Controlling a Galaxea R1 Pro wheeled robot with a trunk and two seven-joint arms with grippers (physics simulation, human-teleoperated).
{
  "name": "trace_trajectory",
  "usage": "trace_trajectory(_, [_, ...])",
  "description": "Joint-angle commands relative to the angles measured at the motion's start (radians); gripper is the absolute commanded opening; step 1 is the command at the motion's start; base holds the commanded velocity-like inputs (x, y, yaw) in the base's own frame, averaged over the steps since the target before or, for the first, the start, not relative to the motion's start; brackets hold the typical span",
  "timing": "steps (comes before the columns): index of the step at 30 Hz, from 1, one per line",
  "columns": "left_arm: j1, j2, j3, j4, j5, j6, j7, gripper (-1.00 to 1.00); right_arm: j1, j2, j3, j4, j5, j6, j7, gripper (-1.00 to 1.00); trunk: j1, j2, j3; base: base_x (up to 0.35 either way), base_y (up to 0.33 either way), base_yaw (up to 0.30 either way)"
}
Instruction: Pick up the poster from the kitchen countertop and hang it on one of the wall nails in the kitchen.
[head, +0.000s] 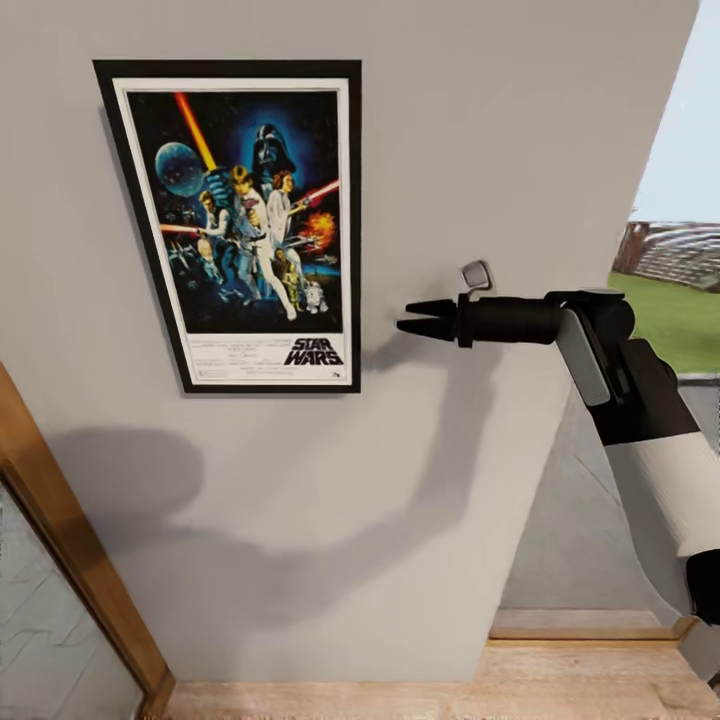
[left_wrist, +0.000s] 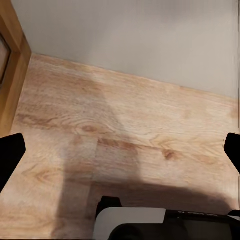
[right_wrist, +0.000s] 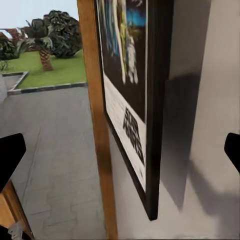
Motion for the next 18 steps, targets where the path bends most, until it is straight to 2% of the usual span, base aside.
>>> trace_trajectory(1, [0.0, 0.0, 0.002, -0.001, 0.004, 0.001, -0.005, 1.0, 0.0, 0.0, 0.002, 0.0, -0.006, 0.006, -0.001, 1.0, 0.0, -0.002, -0.002, -0.288, -0.145, 0.0])
trace_trajectory(12, [0.0, 0.0, 0.002, 0.0, 0.004, 0.001, -0.005, 1.0, 0.004, -0.001, 0.002, -0.004, -0.008, 0.007, 0.0, 1.0, 0.0, -0.002, -0.002, -0.304, -0.122, 0.0])
trace_trajectory(16, [0.0, 0.0, 0.002, -0.001, 0.004, 0.001, -0.005, 1.0, 0.011, -0.001, 0.003, -0.004, -0.009, 0.007, 0.0, 1.0, 0.0, -0.002, -0.002, -0.158, -0.057, 0.0])
trace_trajectory(17, [0.0, 0.0, 0.002, -0.001, 0.004, 0.001, -0.005, 1.0, 0.08, 0.0, 0.003, -0.006, -0.009, 0.0, -0.001, 1.0, 0.0, -0.002, -0.002, -0.066, -0.008, 0.0])
trace_trajectory(18, [0.0, 0.0, 0.002, -0.001, 0.004, 0.001, -0.005, 1.0, 0.097, 0.0, 0.002, -0.006, -0.009, -0.001, -0.001, 1.0, 0.0, -0.002, -0.002, -0.091, -0.006, 0.0])
